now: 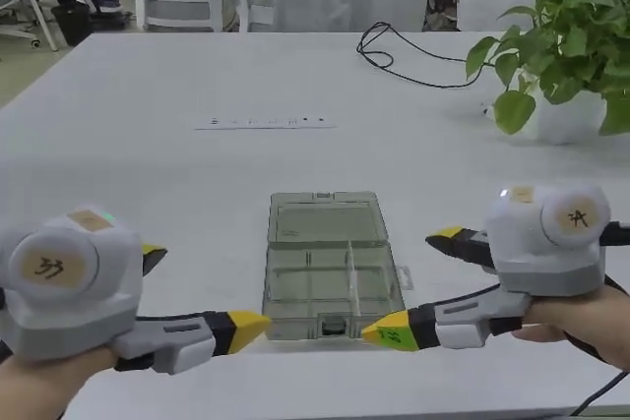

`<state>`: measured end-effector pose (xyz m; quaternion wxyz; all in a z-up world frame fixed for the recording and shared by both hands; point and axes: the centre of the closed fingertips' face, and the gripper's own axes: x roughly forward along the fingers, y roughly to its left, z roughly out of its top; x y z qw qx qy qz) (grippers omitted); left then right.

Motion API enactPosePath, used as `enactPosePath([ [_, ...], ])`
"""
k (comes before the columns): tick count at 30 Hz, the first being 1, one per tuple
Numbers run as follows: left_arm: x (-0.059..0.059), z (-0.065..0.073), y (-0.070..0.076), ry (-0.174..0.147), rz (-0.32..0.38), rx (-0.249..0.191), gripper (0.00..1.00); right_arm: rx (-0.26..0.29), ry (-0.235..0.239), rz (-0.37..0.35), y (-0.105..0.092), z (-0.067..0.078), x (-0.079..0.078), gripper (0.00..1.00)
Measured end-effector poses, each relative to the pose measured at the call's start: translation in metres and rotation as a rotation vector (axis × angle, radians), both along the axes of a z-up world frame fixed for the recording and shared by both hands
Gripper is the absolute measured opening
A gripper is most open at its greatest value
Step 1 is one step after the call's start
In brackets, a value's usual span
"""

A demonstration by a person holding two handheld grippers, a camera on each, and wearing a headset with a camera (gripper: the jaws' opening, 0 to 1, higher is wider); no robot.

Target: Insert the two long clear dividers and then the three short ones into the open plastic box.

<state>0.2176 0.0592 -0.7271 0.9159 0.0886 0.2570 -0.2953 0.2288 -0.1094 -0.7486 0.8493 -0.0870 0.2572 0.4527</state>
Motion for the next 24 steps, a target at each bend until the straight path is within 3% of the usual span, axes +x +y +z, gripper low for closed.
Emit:
enactPosePath([
  [9,0.014,-0.013,0.015,0.065,0.065,0.056,0.72,0.01,0.001,-0.014,-0.003,0.001,-0.001,0.99],
  [11,0.015,-0.019,0.021,0.096,0.09,0.081,0.68,0.01,0.002,-0.017,-0.003,0.001,-0.001,0.99],
  [24,0.03,-0.041,0.029,0.164,0.119,0.126,0.55,0.034,0.005,-0.024,-0.001,0.004,0.003,0.97],
])
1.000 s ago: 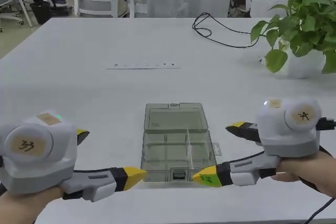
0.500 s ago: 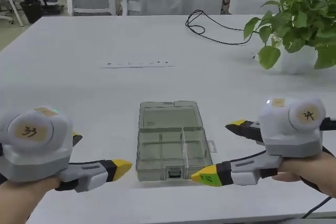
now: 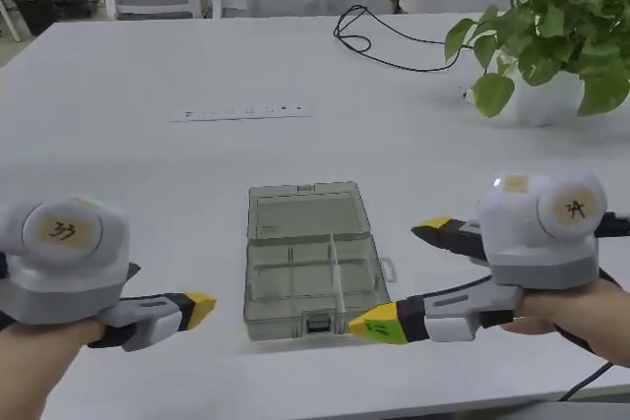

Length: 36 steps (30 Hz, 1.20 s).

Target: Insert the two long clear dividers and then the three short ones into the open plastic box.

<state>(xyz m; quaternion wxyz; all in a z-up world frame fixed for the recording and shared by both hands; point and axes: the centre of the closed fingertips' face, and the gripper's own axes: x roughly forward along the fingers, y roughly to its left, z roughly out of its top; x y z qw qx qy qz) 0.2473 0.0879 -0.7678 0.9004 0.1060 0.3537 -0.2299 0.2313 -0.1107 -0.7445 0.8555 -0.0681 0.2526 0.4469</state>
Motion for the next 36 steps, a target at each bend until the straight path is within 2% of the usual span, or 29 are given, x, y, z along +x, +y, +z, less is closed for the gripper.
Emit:
enactPosePath([
  [12,0.008,-0.031,0.009,0.097,0.044,0.019,0.48,0.014,0.004,-0.011,0.0,0.001,0.002,0.95],
  [18,0.011,-0.039,0.008,0.115,0.055,-0.002,0.45,0.022,0.008,-0.019,0.0,0.002,0.003,0.94],
  [25,0.014,-0.052,0.008,0.143,0.063,0.006,0.42,0.06,0.007,-0.033,0.004,0.008,0.004,0.92],
  [29,0.017,-0.059,0.01,0.155,0.077,0.01,0.4,0.061,0.002,-0.035,0.004,0.008,0.004,0.92],
  [31,0.017,-0.064,0.012,0.174,0.085,0.029,0.38,0.058,0.003,-0.037,0.003,0.007,0.005,0.92],
  [33,0.017,-0.067,0.012,0.179,0.086,0.037,0.38,0.056,0.001,-0.039,0.003,0.007,0.006,0.92],
  [36,0.018,-0.069,0.012,0.183,0.096,0.018,0.37,0.053,0.001,-0.042,0.001,0.006,0.007,0.92],
])
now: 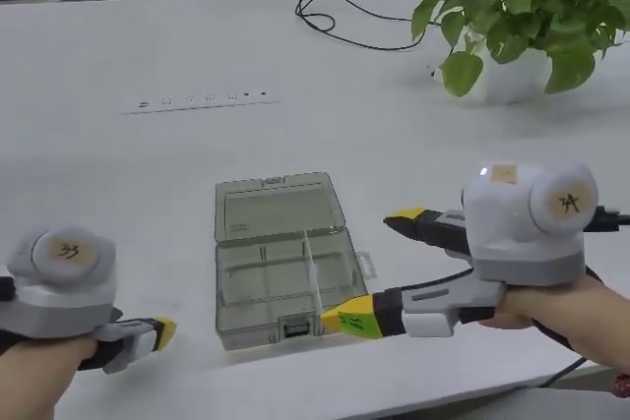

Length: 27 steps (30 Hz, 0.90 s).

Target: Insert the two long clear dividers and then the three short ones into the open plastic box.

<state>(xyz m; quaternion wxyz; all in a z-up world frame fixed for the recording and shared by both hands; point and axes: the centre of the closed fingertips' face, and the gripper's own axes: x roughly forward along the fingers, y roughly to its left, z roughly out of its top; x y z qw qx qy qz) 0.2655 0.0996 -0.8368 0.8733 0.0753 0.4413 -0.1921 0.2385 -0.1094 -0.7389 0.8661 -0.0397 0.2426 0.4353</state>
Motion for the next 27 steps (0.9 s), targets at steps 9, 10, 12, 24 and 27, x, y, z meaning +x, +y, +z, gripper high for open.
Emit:
enactPosePath([
  [9,0.0,-0.007,0.002,0.021,0.022,0.006,0.35,-0.016,0.002,-0.001,-0.001,-0.003,0.002,0.92],
  [10,0.0,-0.007,0.002,0.018,0.018,0.009,0.35,-0.018,0.003,-0.002,-0.001,-0.003,0.002,0.92],
  [12,0.001,-0.007,0.003,0.016,0.017,0.014,0.34,-0.018,0.004,-0.002,-0.001,-0.004,0.002,0.92],
  [24,0.002,-0.007,0.005,0.029,0.001,0.049,0.32,-0.045,0.01,-0.004,0.001,-0.01,0.002,0.9],
  [27,0.002,-0.007,0.005,0.039,-0.009,0.06,0.32,-0.058,0.01,0.0,0.001,-0.011,0.001,0.9],
])
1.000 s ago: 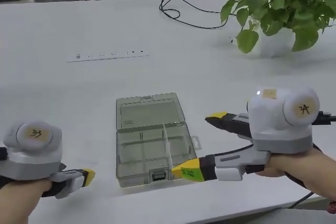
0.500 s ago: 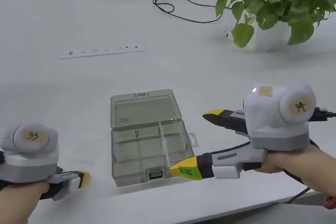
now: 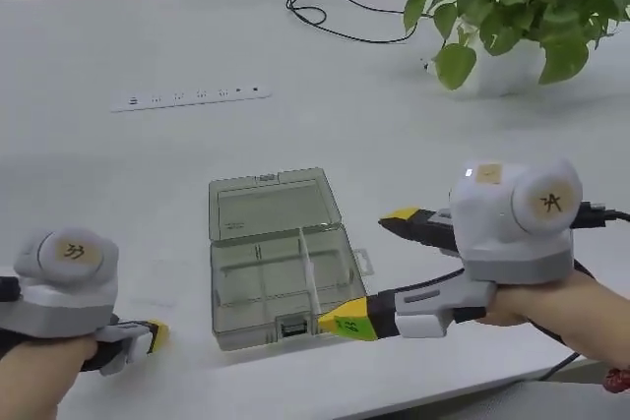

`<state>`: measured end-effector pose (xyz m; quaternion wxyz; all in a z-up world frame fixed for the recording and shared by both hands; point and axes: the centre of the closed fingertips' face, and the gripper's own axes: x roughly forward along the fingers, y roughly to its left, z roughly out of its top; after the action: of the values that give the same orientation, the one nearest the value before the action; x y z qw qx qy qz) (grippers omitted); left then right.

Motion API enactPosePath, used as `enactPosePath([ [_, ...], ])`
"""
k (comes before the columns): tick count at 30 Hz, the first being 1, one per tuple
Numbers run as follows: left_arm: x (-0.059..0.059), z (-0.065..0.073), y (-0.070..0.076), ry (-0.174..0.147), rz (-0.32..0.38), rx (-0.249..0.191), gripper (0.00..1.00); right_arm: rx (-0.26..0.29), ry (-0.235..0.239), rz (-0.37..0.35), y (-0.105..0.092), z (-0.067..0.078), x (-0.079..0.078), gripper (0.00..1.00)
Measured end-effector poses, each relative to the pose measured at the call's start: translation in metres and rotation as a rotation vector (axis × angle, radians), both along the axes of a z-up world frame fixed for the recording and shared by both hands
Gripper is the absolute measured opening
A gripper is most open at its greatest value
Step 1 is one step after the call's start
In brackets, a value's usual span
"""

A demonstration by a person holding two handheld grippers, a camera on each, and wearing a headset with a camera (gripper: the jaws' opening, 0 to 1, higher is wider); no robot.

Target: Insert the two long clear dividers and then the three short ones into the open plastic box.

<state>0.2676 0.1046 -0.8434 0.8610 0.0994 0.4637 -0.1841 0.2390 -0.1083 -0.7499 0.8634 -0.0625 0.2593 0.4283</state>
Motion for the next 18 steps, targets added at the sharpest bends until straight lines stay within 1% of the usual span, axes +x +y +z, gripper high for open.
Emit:
enactPosePath([
  [3,0.0006,-0.0002,0.0005,0.007,0.003,0.002,0.32,-0.002,0.001,-0.006,-0.0006,0.0006,-0.0005,0.9],
  [9,0.0004,0.0001,0.0025,0.006,-0.002,0.013,0.31,-0.01,0.003,-0.029,-0.0028,0.0016,0.0003,0.89],
  [11,0.0002,0.0001,0.0034,0.008,0.0,0.013,0.31,-0.001,0.008,-0.042,-0.0024,0.0026,0.0009,0.88],
  [13,0.0002,0.0007,0.0043,0.009,0.006,0.005,0.31,0.003,0.011,-0.053,-0.0023,0.0032,0.0014,0.88],
  [14,0.0017,0.0032,0.0047,-0.006,0.019,-0.009,0.3,0.006,0.015,-0.062,-0.0025,0.0033,0.0017,0.87],
  [16,-0.0002,0.0033,0.005,0.0,0.02,-0.02,0.3,0.01,0.018,-0.071,-0.0024,0.0036,0.0019,0.87],
  [18,-0.0019,0.0024,0.0067,-0.001,0.027,-0.017,0.3,0.017,0.027,-0.084,-0.0024,0.0036,0.0021,0.86],
])
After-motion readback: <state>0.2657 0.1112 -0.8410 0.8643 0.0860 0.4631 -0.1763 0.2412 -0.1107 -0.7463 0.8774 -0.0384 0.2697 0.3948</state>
